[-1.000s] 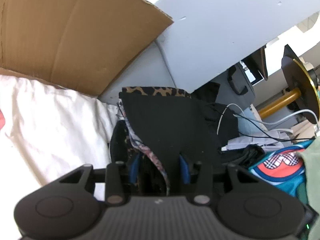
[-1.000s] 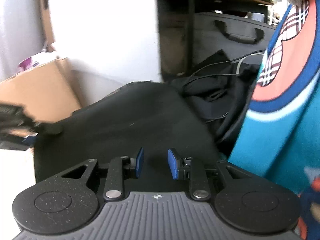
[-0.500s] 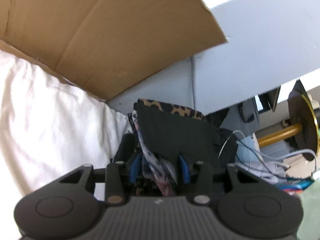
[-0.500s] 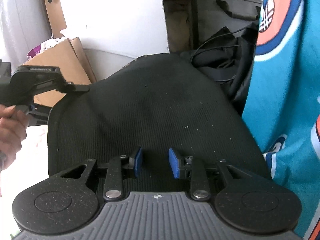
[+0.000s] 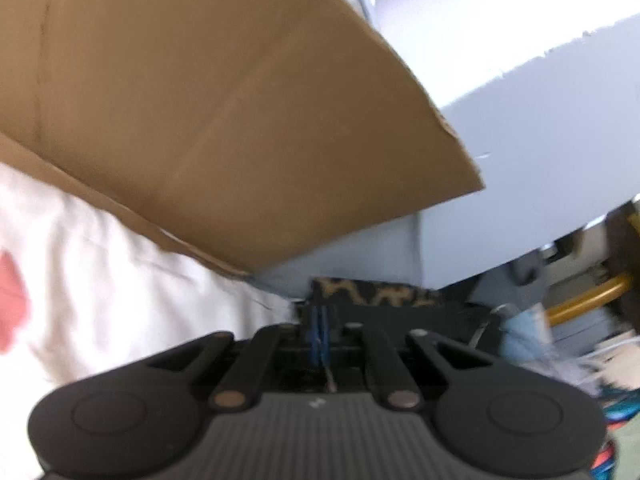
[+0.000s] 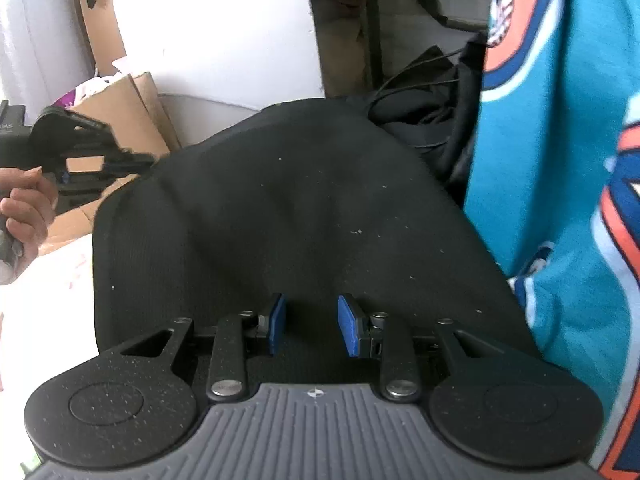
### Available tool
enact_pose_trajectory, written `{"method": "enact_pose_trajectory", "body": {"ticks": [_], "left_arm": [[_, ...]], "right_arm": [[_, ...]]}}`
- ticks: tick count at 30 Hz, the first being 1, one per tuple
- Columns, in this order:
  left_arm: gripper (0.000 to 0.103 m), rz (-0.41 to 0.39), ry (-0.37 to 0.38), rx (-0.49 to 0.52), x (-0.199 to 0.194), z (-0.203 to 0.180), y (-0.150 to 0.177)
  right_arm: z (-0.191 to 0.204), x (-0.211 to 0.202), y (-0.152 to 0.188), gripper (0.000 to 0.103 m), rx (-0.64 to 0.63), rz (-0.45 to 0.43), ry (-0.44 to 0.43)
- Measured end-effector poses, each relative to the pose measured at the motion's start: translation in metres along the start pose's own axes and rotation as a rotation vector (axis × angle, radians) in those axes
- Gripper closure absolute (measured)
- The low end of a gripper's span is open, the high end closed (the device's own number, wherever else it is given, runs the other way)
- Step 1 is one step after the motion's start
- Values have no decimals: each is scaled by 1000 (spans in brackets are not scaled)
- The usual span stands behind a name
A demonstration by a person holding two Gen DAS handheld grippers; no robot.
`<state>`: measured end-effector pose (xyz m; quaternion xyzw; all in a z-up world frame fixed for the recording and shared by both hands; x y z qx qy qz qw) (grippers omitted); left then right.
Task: Fold clothes
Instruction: 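Lower the folded pants onto the pile and open both tools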
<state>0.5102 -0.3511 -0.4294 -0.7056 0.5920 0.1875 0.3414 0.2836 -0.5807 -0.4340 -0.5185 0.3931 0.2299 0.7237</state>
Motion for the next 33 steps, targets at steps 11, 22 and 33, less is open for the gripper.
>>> {"method": "enact_pose_trajectory", "body": {"ticks": [11,22,33], "left_arm": [[57,28,-45,237,-49,-48,33],[58,82,-35,371,-50,-94,82],[64,135,-125,481,-21,-91,119]], "right_arm": [[-33,-23,-5,66,82,-65,39],[-32,-21,0,60,105,-73,39],[-16,-10,-12,60,52,-74,8]]}}
Point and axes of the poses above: each gripper's, at about its wrist camera, not at the fingertips, and x roughly the way its jaws point, z to its left, y to its underside, the point moved 7 cm from there along x, roughly the way its jaws point, and after that the axes turned 12 degrees about z, right-handed, at the moved point
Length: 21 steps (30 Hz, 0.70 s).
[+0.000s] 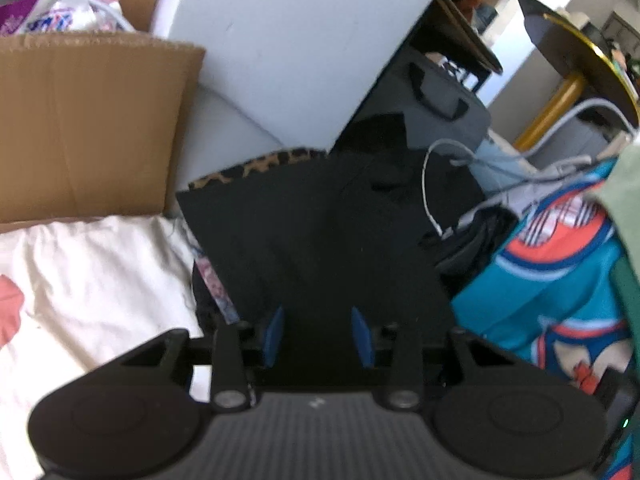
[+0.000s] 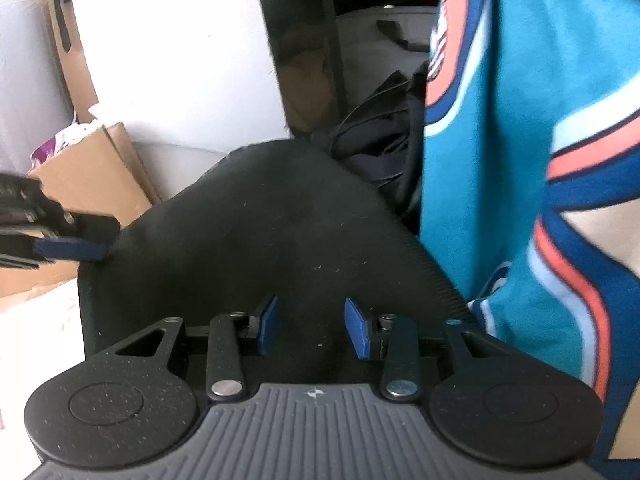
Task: Fold clothes
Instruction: 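Lower the folded pants onto the pile and open both tools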
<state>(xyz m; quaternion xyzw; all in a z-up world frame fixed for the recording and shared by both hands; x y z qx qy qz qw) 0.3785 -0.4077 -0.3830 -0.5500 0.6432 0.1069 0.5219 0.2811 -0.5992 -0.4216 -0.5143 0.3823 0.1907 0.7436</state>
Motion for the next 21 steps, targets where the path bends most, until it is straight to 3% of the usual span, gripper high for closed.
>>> {"method": "enact_pose_trajectory", "body": {"ticks": [5,9,21], "left_arm": [[88,20,-45,-11,14,20,7],[91,29,-37,-27,18,29,8],[90,79,-87,51,7,27,21]], "right_arm": [[-8,9,11,59,-7,26,44],[-22,6,18,54,4,33,56],[-55,-4,38,54,51,83,145]]}}
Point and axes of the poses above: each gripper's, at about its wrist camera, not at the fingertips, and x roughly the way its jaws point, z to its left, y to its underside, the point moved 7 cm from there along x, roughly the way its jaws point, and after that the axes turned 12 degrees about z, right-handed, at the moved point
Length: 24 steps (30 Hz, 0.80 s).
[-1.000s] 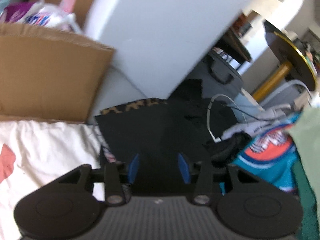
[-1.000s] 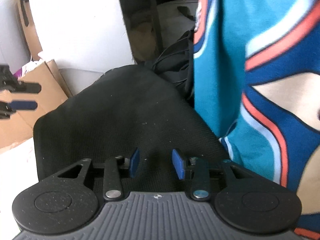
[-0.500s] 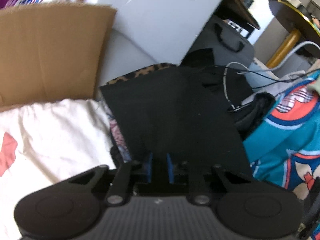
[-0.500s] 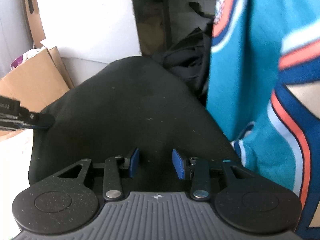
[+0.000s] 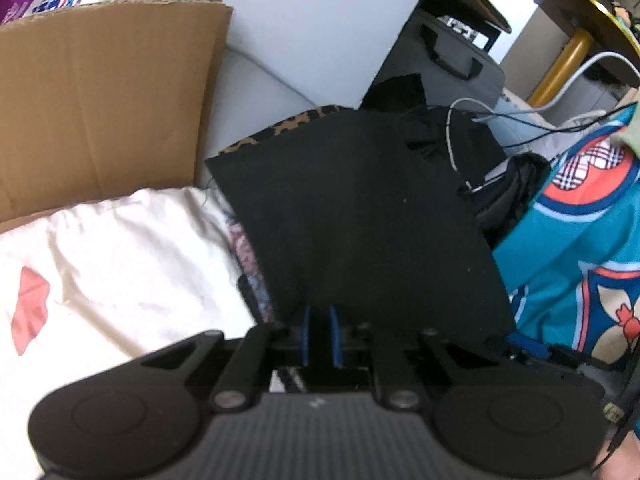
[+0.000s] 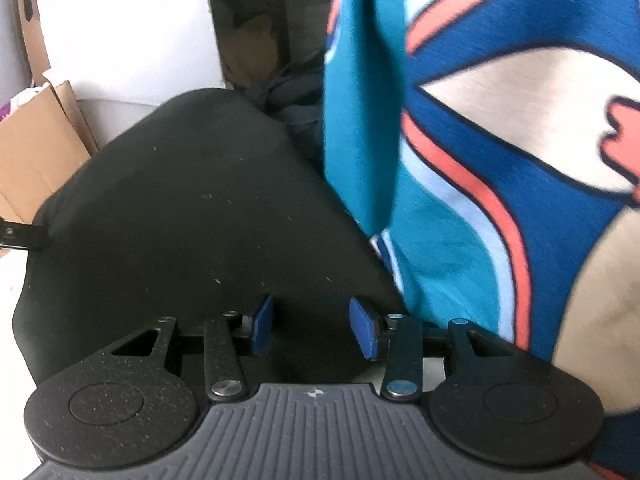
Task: Fold clothes
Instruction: 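Lower the folded pants onto the pile and open both tools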
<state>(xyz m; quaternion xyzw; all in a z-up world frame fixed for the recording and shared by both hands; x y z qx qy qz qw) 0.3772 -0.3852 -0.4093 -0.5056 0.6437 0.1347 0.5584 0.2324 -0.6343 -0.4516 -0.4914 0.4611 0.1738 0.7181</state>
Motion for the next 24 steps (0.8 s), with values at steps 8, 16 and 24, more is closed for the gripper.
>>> {"method": "enact_pose_trajectory", "body": {"ticks": [8,16,24], "left_arm": [[65,-35,-38,-2,-26,-2,18],[50,-30,27,-64,-6,-8,42],[53,20,49,-114,24,-9,67]], "right_arm": [[15,-30,3,55,3,-28,-35],[40,-31,4,55,0,-29,-101],[49,-18,23,55,-11,20,-101]]}}
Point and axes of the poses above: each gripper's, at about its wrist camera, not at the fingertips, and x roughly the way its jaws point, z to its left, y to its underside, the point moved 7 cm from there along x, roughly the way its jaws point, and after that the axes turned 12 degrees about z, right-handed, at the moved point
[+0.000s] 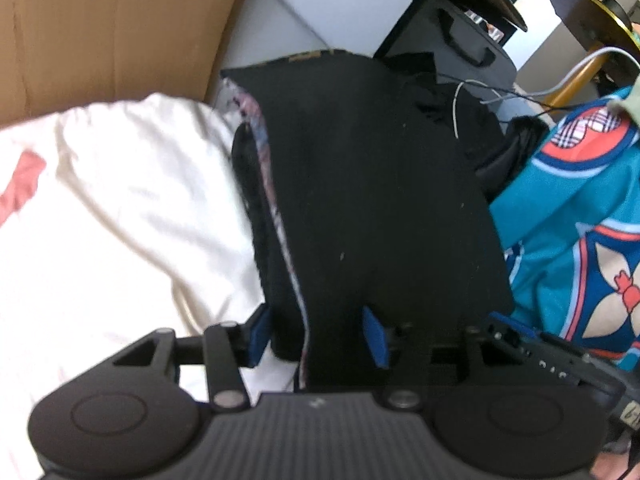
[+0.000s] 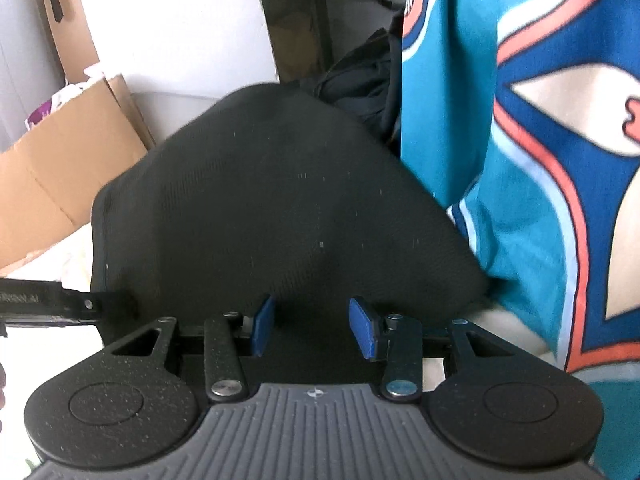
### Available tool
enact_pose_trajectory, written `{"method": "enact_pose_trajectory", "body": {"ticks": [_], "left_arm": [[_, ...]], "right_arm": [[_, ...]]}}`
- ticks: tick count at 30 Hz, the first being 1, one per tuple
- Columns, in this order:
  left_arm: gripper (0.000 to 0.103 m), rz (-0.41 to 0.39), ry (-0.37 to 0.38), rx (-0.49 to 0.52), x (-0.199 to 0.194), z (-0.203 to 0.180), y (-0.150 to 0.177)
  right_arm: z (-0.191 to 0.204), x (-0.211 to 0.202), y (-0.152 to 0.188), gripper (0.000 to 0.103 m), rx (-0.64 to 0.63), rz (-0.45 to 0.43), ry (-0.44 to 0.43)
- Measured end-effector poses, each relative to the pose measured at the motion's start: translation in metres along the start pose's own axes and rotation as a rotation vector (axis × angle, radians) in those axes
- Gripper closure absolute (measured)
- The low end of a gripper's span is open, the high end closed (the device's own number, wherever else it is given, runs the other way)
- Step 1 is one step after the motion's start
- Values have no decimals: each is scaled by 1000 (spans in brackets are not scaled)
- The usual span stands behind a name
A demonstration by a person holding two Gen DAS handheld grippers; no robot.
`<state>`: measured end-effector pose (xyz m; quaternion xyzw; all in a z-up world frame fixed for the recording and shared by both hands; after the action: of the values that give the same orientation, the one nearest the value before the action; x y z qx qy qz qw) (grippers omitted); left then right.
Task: Fold clothes
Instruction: 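Lower the folded pants onto the pile and open both tools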
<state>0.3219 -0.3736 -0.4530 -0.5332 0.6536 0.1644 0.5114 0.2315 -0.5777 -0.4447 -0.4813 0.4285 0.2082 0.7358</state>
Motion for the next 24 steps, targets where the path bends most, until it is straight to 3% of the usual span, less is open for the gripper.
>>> {"method": "enact_pose_trajectory", "body": {"ticks": [3,9,15,17,19,24], "left_arm": [[57,25,3,-16,0,4,8],[56,39,-15,-22,-15,7,18],[32,57,-47,-16,-39,6,20],[21,51,-84,-12,-49,6,19],[16,54,-113,-21,-61,8,18],[10,61,-162,-43,-97,13,16]], "right_arm": [[-1,1,10,55,3,20,4],[1,-5,19,54,22,40,5],[10,-15,12,52,35,47,-7],[14,-17,9,43,38,58,-13],[18,-21,6,28,41,82,-9],[29,-40,-2,16,44,132,-32]]}}
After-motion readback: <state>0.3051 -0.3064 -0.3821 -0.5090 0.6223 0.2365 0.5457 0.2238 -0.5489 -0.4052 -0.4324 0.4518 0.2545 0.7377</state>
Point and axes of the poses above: each gripper's, at about its wrist camera, not at the fingertips, and x roughly the way its jaws point, z to its left, y to its underside, the point moved 7 cm from there along x, roughly the way its jaws point, and after that the axes turned 12 degrees about z, right-handed, at the moved point
